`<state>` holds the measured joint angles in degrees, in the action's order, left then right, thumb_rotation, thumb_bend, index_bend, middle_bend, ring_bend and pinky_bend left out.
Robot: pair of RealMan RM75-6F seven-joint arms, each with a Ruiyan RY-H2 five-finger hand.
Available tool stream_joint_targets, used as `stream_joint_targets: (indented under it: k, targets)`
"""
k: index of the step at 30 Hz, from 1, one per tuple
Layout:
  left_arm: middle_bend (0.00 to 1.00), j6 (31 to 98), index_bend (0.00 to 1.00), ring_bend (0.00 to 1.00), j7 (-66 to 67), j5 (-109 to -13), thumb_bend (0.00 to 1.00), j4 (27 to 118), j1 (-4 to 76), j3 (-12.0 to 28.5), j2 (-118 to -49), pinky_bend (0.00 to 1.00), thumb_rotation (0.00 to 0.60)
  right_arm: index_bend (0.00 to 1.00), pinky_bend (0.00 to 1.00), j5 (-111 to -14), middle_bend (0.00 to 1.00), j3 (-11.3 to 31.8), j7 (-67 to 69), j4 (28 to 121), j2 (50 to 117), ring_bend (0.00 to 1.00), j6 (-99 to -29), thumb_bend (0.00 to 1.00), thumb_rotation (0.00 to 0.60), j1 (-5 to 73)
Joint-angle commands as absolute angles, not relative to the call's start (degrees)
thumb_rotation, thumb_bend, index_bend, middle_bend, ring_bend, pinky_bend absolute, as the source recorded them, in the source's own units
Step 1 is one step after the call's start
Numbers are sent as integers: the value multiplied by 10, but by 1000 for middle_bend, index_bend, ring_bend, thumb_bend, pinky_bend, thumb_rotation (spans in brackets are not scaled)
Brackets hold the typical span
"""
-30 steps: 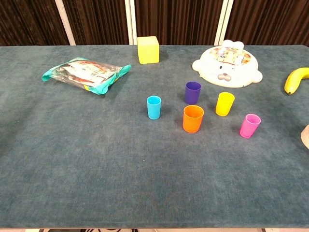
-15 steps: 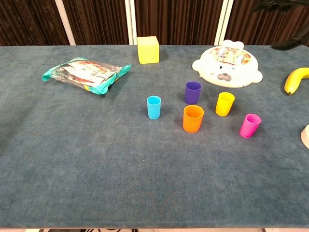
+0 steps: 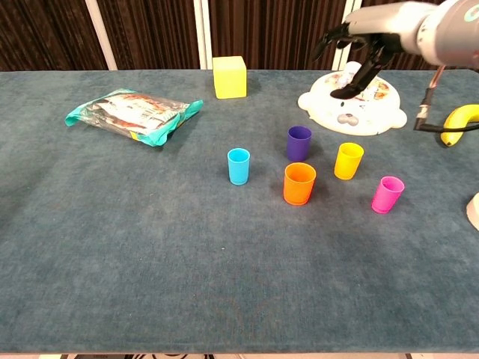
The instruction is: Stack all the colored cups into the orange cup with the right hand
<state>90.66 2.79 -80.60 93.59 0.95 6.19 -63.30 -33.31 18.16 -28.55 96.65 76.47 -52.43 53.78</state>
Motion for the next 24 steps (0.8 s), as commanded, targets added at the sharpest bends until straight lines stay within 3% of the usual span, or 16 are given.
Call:
stream_joint_targets:
  k: [1, 24]
  targets:
    - [29, 907, 10, 0, 27, -806, 271, 936, 9, 62, -633, 0, 600, 207, 0, -311, 6, 175, -304, 947, 791, 16, -543, 407, 600, 554]
    - [29, 904, 10, 0, 24, -801, 271, 937, 9, 64, -632, 0, 600, 233, 0, -268, 6, 152, -347, 840, 913, 16, -582, 407, 600, 594]
